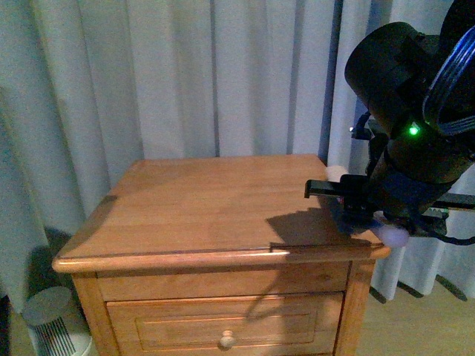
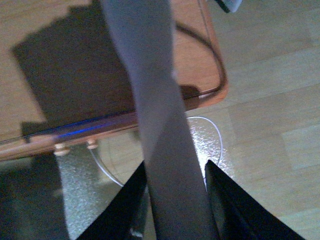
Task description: Clean up trash
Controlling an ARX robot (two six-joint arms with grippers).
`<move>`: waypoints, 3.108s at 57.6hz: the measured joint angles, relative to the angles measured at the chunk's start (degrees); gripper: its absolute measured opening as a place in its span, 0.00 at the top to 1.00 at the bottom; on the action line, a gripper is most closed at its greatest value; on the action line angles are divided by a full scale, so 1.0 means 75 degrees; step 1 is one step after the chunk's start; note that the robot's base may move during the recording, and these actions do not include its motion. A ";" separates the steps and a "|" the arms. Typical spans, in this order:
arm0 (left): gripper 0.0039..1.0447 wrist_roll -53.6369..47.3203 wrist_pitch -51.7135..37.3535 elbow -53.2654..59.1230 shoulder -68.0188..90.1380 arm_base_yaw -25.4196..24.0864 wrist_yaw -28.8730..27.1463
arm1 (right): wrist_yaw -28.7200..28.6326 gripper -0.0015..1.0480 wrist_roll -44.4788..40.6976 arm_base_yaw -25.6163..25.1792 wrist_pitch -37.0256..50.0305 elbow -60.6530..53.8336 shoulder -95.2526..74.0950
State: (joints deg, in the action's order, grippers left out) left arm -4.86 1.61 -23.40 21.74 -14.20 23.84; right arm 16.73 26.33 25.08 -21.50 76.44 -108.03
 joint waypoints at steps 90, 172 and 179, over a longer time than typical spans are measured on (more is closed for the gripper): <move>0.74 0.0000 0.0000 0.0000 0.0000 0.0000 0.0000 | 0.3363 0.80 -0.4258 0.1559 0.2847 -0.6744 1.1132; 0.75 0.0017 -0.0012 0.0032 -0.0003 0.0032 -0.0009 | 0.3340 0.80 -0.3856 0.1478 0.2477 -0.6741 1.1106; 0.75 0.0017 -0.0012 0.0032 -0.0003 0.0035 -0.0020 | 0.3314 0.80 -0.3856 0.1475 0.2480 -0.6738 1.1106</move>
State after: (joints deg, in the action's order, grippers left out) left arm -4.73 1.52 -23.16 21.71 -13.93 23.68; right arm 41.58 -2.59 36.14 -2.90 25.91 -24.73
